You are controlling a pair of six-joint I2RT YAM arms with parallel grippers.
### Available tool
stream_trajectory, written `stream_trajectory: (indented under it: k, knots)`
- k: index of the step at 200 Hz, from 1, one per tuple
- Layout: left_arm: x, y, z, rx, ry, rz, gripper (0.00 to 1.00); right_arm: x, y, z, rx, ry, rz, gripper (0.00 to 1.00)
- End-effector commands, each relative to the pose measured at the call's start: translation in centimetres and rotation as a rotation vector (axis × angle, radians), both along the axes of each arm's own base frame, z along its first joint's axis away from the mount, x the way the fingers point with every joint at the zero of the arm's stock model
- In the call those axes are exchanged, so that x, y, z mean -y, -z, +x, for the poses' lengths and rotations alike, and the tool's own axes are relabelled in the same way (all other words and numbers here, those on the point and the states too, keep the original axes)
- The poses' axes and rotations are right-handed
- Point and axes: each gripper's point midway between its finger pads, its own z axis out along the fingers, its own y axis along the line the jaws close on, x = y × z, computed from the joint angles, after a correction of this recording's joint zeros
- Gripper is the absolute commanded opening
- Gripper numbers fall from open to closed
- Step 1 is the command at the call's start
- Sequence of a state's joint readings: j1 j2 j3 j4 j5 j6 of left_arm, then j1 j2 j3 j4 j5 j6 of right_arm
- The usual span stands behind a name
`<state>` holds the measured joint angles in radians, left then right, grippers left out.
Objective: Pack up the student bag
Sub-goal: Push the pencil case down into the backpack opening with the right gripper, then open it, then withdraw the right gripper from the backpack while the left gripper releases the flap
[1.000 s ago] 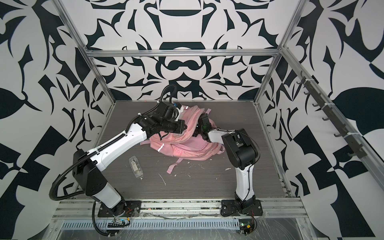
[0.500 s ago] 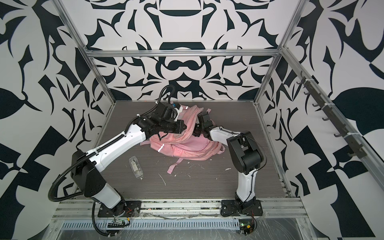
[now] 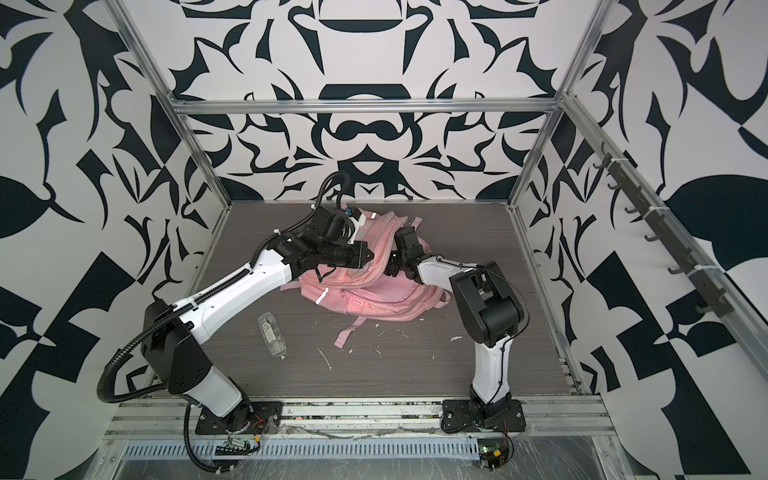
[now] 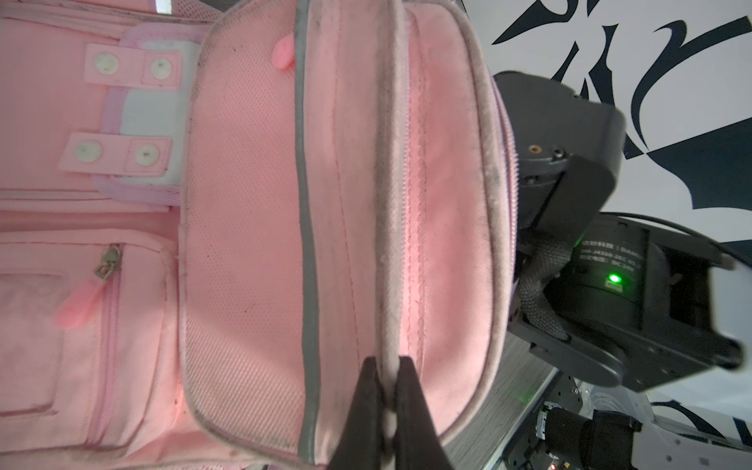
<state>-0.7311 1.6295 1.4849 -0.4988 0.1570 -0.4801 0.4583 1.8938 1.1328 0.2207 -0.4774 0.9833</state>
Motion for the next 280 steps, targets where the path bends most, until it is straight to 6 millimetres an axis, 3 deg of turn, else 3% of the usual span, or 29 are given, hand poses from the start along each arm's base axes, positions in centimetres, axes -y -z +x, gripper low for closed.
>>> stream_trajectory:
  k: [1, 74, 98, 141, 163, 171, 200, 217, 254, 280]
  knots:
    - [1.0, -1.9, 0.2, 0.030, 0.027, -0.074, 0.00, 0.9, -3.5, -1.5, 0.112, -0.036, -0.057, 0.49]
    - [3.5, 1.3, 0.8, -0.055, 0.064, -0.072, 0.00, 10.2, -1.2, -9.8, 0.105, 0.009, -0.413, 0.49]
    - [5.0, 2.4, 0.7, -0.071, 0.088, -0.063, 0.00, 13.0, -1.6, -12.2, 0.124, 0.033, -0.500, 0.49]
    - [8.7, 5.2, -0.1, -0.114, 0.147, -0.036, 0.00, 15.2, -3.3, -14.5, 0.168, 0.065, -0.542, 0.48]
    - [9.8, 6.4, -0.5, -0.143, 0.167, -0.020, 0.00, 15.1, -3.5, -14.9, 0.176, 0.058, -0.527, 0.48]
    - [9.8, 6.8, -0.5, -0.153, 0.169, -0.004, 0.05, 14.9, -3.4, -15.0, 0.173, 0.053, -0.520, 0.48]
    - [8.1, 7.2, -0.6, -0.133, 0.148, 0.066, 0.36, 14.7, -3.0, -14.9, 0.164, 0.054, -0.501, 0.47]
    - [6.2, 6.6, -0.4, -0.106, 0.123, 0.084, 0.49, 14.1, -3.0, -14.7, 0.169, 0.046, -0.477, 0.47]
    - [1.0, 6.1, 0.1, -0.092, 0.026, 0.075, 0.53, 12.2, -3.1, -14.2, 0.183, 0.016, -0.448, 0.48]
    - [-2.7, 6.8, -0.1, -0.127, -0.059, 0.040, 0.54, 10.1, -3.2, -13.9, 0.203, -0.012, -0.432, 0.48]
